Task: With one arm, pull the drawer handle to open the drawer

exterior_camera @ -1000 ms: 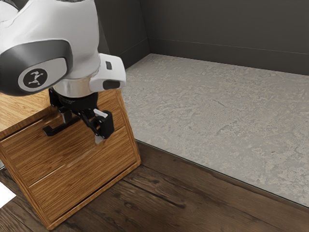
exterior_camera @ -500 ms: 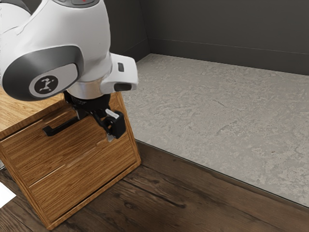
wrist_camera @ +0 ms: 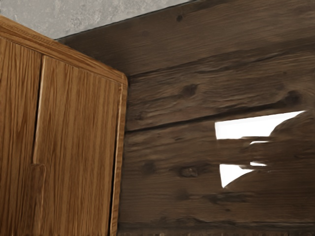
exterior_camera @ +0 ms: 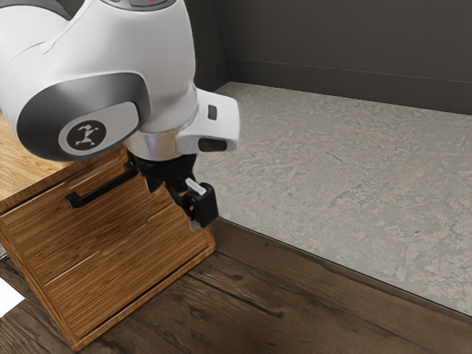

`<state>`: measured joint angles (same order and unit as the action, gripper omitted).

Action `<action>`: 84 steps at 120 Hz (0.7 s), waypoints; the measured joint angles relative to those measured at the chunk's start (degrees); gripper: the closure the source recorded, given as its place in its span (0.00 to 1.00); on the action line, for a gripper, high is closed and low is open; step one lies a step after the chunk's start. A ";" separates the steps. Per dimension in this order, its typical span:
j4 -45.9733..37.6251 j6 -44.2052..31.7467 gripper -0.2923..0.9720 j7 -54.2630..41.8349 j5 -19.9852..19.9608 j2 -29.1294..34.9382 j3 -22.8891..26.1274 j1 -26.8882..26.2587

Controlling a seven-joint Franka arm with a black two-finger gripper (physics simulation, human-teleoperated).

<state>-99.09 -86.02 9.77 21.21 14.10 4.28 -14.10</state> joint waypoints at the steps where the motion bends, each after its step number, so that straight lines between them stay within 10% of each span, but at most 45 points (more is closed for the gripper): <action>1: 0.01 0.09 0.23 -0.01 0.03 0.02 -0.01 0.01; 84: -6.23 -1.80 0.22 -1.44 8.93 0.52 -4.80 3.96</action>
<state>-105.32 -87.82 8.33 30.14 14.62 -0.52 -10.14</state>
